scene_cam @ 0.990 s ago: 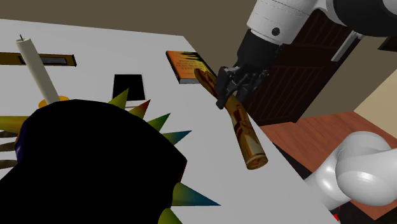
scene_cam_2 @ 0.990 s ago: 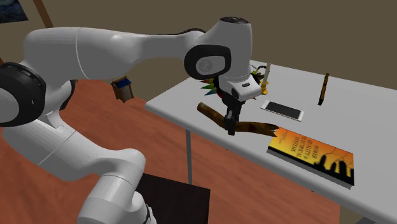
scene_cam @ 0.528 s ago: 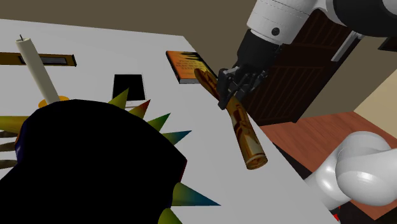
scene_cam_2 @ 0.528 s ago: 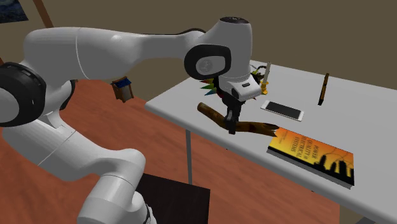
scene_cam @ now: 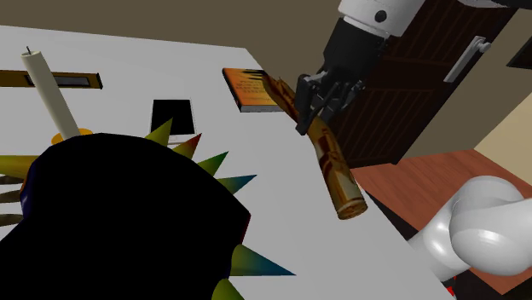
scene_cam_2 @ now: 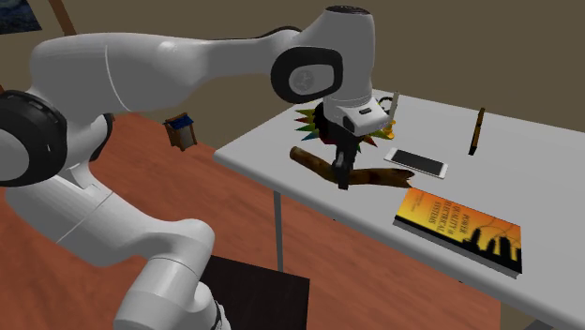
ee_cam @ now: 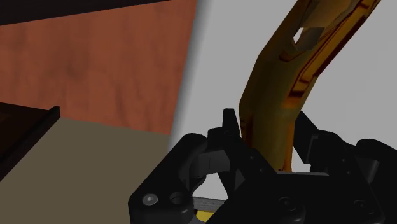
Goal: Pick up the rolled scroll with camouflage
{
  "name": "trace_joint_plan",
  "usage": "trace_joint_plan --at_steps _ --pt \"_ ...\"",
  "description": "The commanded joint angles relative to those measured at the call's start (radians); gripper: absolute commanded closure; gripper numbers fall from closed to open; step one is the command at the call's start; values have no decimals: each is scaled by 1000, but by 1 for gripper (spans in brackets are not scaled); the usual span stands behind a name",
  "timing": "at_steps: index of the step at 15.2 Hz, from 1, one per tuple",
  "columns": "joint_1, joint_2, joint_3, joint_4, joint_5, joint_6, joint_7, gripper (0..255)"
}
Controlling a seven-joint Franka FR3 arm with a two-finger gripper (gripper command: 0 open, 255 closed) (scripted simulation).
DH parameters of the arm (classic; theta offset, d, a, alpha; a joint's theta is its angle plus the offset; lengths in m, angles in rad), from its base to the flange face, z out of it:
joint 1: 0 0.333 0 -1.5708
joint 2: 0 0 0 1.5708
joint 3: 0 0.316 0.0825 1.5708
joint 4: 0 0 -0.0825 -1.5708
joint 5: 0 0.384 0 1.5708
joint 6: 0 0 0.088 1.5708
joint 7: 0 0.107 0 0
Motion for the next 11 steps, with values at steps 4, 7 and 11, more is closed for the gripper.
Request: trace_joint_plan --at_steps 4,7,11 --pt "-6 15 -9 76 -11 -62 6 255" --pt "-10 27 -14 125 -18 -99 11 255" --pt "-13 37 -17 161 -23 -126 14 255"
